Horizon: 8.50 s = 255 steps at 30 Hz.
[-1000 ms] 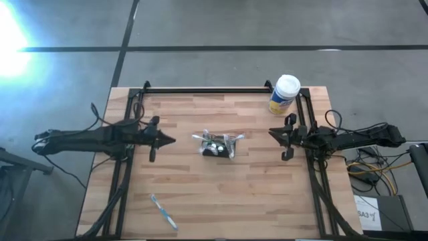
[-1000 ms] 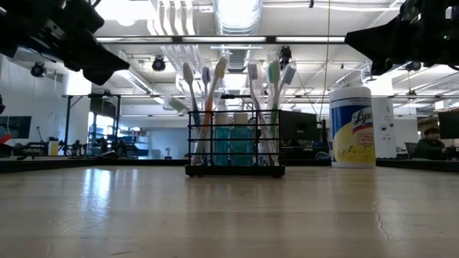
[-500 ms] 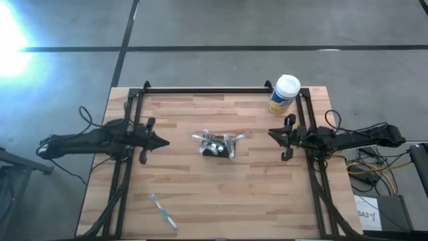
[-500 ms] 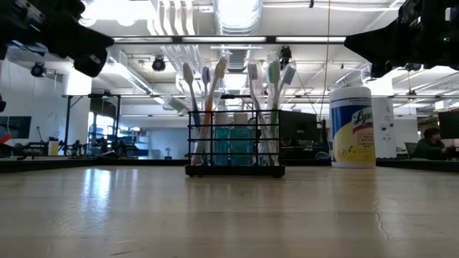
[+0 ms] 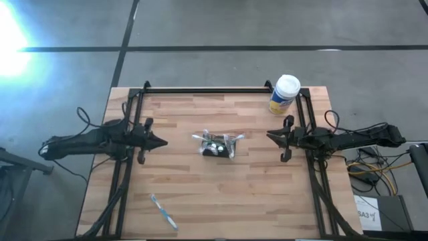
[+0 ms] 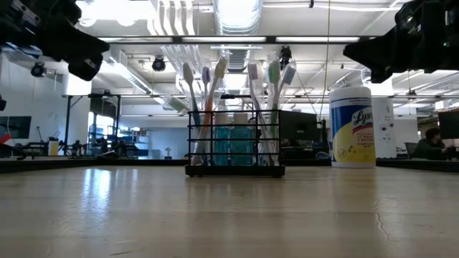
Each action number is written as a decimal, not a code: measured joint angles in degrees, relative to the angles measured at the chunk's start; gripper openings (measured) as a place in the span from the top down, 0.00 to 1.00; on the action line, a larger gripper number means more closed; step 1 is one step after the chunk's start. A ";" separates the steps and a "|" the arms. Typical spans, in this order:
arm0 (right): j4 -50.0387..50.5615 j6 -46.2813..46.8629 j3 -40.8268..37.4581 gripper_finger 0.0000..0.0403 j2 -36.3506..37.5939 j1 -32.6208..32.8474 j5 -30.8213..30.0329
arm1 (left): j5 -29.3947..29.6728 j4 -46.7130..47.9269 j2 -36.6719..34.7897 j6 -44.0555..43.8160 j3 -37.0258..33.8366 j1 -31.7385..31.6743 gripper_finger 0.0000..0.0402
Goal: Pick & Place toothbrushing station
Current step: Put the blue toothbrush into the black mesh organizer
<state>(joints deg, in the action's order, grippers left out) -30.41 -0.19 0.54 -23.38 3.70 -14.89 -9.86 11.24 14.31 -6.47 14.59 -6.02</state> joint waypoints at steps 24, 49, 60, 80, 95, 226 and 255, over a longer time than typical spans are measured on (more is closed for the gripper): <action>0.11 -4.09 0.00 0.87 -0.02 0.01 0.08 | 2.01 -3.69 -13.25 -4.42 -8.33 0.00 0.99; 0.26 -1.66 0.00 0.87 -0.11 0.00 0.06 | 2.36 -3.47 -13.62 -4.93 -10.93 0.00 0.99; 1.17 -1.64 0.00 0.87 -0.09 0.00 0.06 | 2.25 -3.23 -13.62 -4.31 -10.99 0.01 0.99; 1.49 -1.72 0.00 0.87 -0.09 0.00 0.02 | 2.18 -3.01 -13.62 -4.42 -11.08 0.00 0.99; 1.51 -1.73 0.00 0.87 -0.02 0.00 0.02 | 1.98 -2.82 -13.25 -4.71 -11.10 0.02 0.99; -10.49 3.25 0.00 0.87 -4.50 0.02 6.24 | 11.09 23.85 75.28 -23.98 33.05 56.61 0.38; -10.51 9.07 0.00 0.87 -9.75 0.02 6.29 | 10.80 23.57 75.70 -23.16 33.57 56.59 0.96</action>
<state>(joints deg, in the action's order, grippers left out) -40.92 8.89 0.54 -33.12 3.73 -8.61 0.94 34.81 90.01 -29.63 48.16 50.57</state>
